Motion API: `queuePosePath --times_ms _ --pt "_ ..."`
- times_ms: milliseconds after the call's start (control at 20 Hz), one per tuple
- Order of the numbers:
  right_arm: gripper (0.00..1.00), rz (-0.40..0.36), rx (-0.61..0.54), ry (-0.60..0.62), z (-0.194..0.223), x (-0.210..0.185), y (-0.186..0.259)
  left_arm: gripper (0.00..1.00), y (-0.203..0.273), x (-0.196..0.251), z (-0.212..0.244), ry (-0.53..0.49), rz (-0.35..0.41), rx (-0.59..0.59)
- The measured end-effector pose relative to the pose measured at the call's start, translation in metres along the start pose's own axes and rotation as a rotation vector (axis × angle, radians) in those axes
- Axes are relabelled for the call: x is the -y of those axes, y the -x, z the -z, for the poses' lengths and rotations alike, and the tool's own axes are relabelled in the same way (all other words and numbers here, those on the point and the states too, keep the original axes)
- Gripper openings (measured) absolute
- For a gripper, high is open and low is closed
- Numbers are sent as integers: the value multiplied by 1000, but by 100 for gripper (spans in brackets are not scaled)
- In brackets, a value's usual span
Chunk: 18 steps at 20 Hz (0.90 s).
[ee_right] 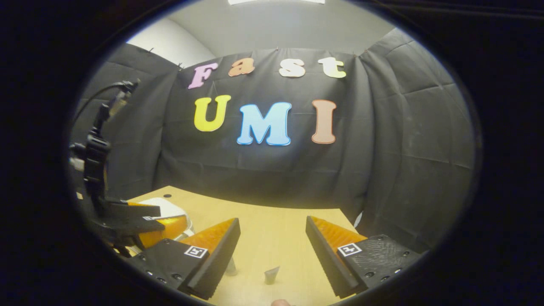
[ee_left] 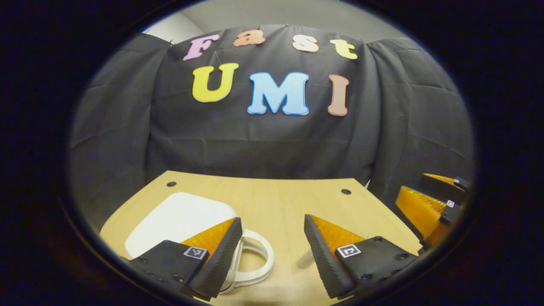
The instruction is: First open the suitcase, pack the skin care products into it, and then close the suitcase.
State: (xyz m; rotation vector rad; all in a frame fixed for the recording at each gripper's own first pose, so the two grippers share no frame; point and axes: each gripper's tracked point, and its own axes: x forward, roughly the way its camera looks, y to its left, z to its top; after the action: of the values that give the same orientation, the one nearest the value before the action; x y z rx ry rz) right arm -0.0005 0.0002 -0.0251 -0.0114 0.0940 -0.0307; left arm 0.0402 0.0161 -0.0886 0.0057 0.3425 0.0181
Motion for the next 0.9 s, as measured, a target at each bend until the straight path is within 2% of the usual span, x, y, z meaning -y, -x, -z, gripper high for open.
queuePosePath --times_ms 100,300,550,650,750,900 --pt "94 3 -8 1 2 2 -1 95 -16 -3 22 -3 -1 -105" --pt "94 -4 -30 -13 8 2 -4 95 -37 7 57 1 51 -283" --pt "94 -26 -34 -10 10 2 1 95 -72 4 100 90 59 -466" --pt "94 -32 -29 -6 9 6 3 83 -78 2 114 90 41 -520" --pt "94 -48 -30 -13 10 8 6 76 -83 2 122 92 34 -550" --pt "94 -77 -26 -28 12 13 13 41 -86 -5 133 114 -4 -598"
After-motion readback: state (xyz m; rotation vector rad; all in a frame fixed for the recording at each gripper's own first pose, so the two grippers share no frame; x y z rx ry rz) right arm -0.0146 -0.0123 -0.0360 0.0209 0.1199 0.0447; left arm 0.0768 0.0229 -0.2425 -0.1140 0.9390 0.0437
